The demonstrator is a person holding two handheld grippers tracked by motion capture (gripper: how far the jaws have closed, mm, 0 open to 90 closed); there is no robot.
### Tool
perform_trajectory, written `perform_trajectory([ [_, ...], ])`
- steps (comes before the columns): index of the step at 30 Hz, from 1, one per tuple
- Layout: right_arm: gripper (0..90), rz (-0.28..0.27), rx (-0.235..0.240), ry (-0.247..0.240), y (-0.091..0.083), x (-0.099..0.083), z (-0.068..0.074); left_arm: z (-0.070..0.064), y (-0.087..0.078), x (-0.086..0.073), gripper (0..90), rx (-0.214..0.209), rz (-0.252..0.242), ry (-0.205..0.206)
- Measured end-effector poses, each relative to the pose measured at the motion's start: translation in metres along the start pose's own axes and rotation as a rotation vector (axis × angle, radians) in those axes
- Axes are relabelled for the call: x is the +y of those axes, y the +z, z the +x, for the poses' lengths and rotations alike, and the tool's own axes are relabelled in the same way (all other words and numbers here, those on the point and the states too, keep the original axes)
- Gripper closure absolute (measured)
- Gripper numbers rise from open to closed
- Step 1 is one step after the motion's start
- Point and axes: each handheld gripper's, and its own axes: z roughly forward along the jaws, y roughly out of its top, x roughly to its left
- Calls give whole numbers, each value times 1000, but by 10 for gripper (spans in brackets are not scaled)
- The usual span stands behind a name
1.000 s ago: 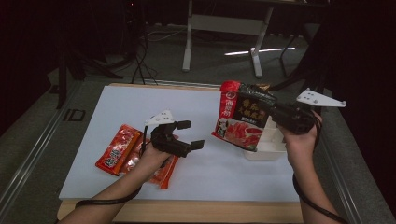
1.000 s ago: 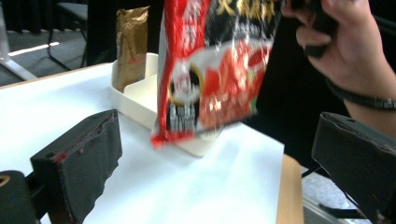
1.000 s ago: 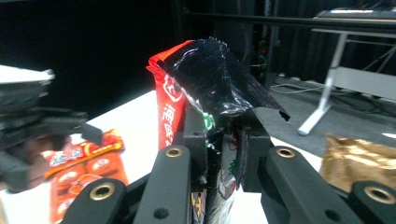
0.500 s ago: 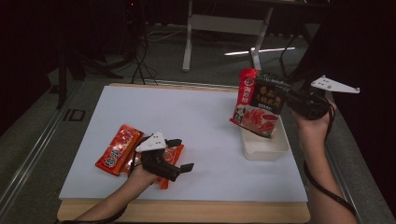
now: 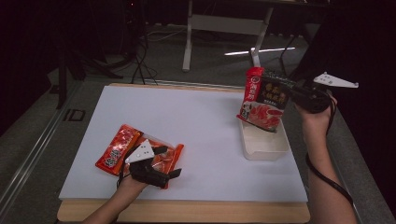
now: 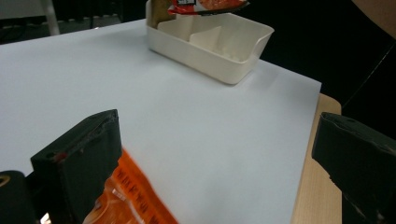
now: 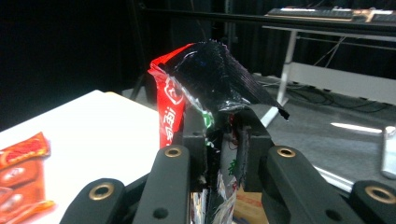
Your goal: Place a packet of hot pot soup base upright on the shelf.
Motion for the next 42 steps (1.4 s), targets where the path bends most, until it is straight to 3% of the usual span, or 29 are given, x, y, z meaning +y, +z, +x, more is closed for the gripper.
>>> perform_trajectory([
  [4, 769, -2, -2, 3, 4, -5, -11, 1, -6, -5, 19, 8, 7, -8],
  [9, 770, 29, -14, -26, 14, -11, -19, 2, -10, -10, 19, 19, 4, -33],
  [16, 765, 73, -35, -33, 28, -20, -26, 1, -11, -11, 18, 2, -7, -30],
  [21, 760, 100, -3, -55, 34, -26, -27, 4, -12, -12, 19, 14, -15, -40],
  [29, 743, 93, 56, -84, 40, -32, -21, 6, -11, -14, 19, 18, -12, -31],
  [32, 736, 103, 56, -74, 42, -38, -21, 7, -12, -14, 19, 18, -15, -35],
  [42, 719, 65, 44, -21, 37, -57, -24, 8, -11, -15, 19, 11, -14, -38],
])
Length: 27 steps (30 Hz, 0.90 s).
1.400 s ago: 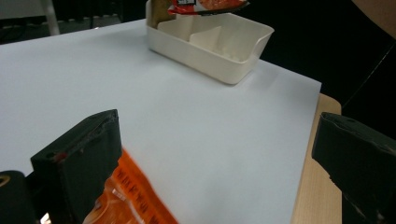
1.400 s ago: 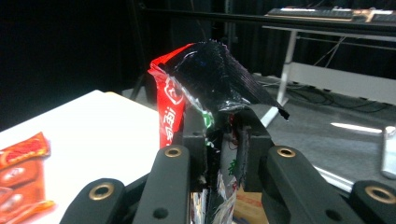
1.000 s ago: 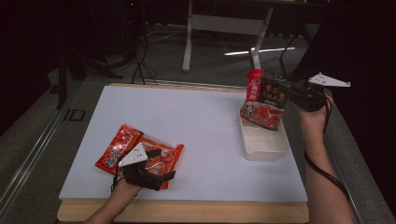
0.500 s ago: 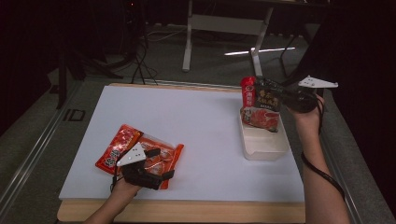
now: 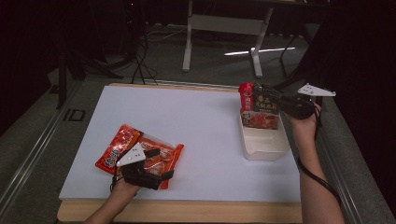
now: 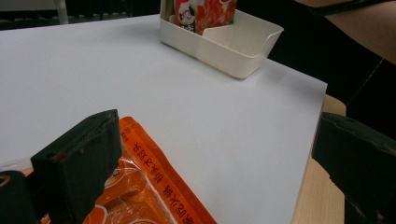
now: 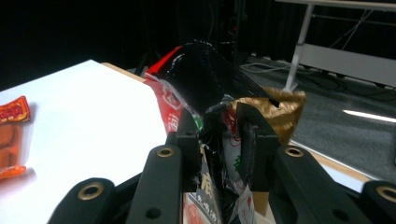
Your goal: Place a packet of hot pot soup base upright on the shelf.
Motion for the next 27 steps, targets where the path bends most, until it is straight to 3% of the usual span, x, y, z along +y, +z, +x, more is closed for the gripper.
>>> perform_trajectory([
  [3, 710, 37, -19, 8, 1, -11, -3, 1, 0, 0, 19, 4, 1, -5],
  [9, 584, 24, -51, 49, -8, -17, -7, 2, 2, -1, 19, 3, 10, -5],
  [11, 515, 28, -68, 37, -12, -14, -5, 1, 2, -1, 19, 2, 12, 7],
  [20, 416, -10, -113, 16, -38, 14, 17, 0, 2, 0, 19, -1, -7, 24],
  [27, 371, -91, -94, -26, -52, 34, 41, 1, 0, 0, 21, -2, -14, 11],
])
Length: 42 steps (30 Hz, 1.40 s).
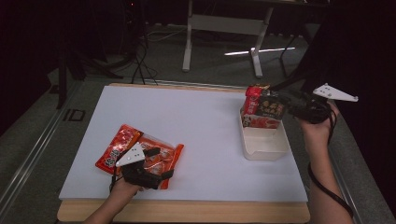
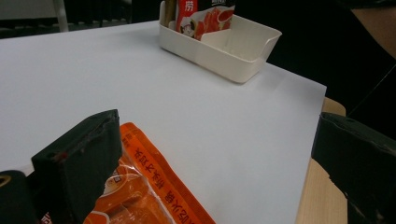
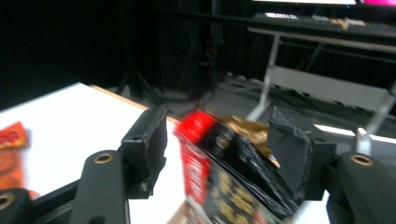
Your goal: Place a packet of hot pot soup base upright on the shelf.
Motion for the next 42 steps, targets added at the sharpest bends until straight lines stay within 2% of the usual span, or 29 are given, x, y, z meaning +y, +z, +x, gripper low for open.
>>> perform_trajectory([
  [2, 371, -12, 13, -2, -2, 2, 9, -1, 1, 0, 21, -9, 11, -3],
  [4, 359, -23, 50, 8, -2, 2, 19, -3, 1, 1, 21, -14, 30, 0],
  [6, 295, -16, 65, 5, -1, -1, 31, -5, 1, 1, 21, -19, 38, 0],
  [13, 140, -3, 146, 73, 5, -17, 64, -7, 0, 3, 21, -19, 59, 1],
  [16, 133, -7, 177, 76, 4, -25, 76, -8, -1, 4, 20, -9, 65, 5],
  [20, 132, -17, 185, 75, 1, -33, 90, -7, -3, 5, 26, -18, 67, -5],
  [24, 141, -15, 202, 45, -3, -41, 103, -7, -5, 7, 44, -19, 73, -5],
  [26, 146, -11, 235, 56, -5, -45, 109, -7, -7, 9, 46, -23, 73, -8],
  [30, 146, -3, 260, 27, -9, -53, 119, -7, -13, 11, 109, -22, 66, -13],
  [36, 147, 0, 264, 11, -12, -66, 127, -2, -24, 9, 161, 4, 73, -23],
  [38, 146, 3, 272, 14, -11, -70, 130, -1, -28, 8, 231, 18, 71, -22],
  [39, 146, 9, 275, 13, -11, -71, 131, 0, -30, 8, 233, 30, 79, -20],
  [40, 145, 14, 280, 9, -10, -72, 132, -1, -33, 8, 258, 61, 80, -11],
  [41, 145, 14, 280, 9, -10, -72, 132, -1, -33, 8, 308, 61, 80, -11],
  [42, 145, 16, 284, 6, -9, -74, 134, -1, -38, 7, 308, 95, 94, -11],
])
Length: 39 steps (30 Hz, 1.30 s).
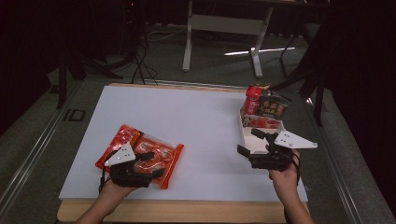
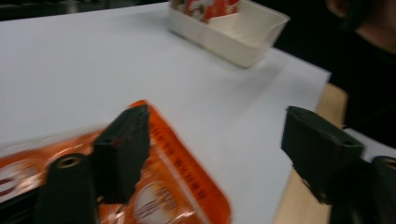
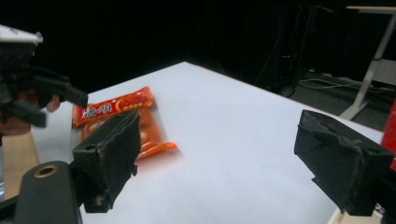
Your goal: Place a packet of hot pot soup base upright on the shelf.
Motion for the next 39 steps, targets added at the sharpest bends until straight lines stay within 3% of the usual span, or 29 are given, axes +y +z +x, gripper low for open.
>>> perform_trajectory([
  [2, 145, 8, 11, 0, 3, -2, 2, 2, -6, -3, 388, 41, 7, 3],
  [5, 145, 10, 21, 7, 4, -4, 3, 7, -12, -6, 497, 62, 19, -22],
  [6, 145, 11, 21, 4, 5, -4, 4, 9, -17, -9, 497, 93, 30, -32],
  [12, 145, 18, 36, -7, 7, -7, 7, 28, -43, -22, 740, 259, 61, -103],
  [15, 145, 25, 36, -8, 8, -8, 7, 35, -49, -27, 818, 337, 112, -98],
  [17, 145, 26, 44, -8, 9, -8, 8, 42, -51, -32, 863, 354, 147, -124],
  [18, 145, 30, 43, -14, 9, -8, 8, 45, -50, -35, 878, 391, 182, -126],
  [21, 145, 32, 49, -17, 10, -8, 9, 50, -49, -41, 896, 400, 225, -137],
  [26, 146, 44, 57, -25, 12, -9, 10, 54, -42, -51, 896, 372, 311, -152],
  [33, 146, 51, 64, -26, 13, -11, 11, 51, -30, -56, 896, 327, 353, -172],
  [39, 146, 51, 65, -27, 13, -11, 10, 51, -19, -53, 897, 338, 369, -145],
])
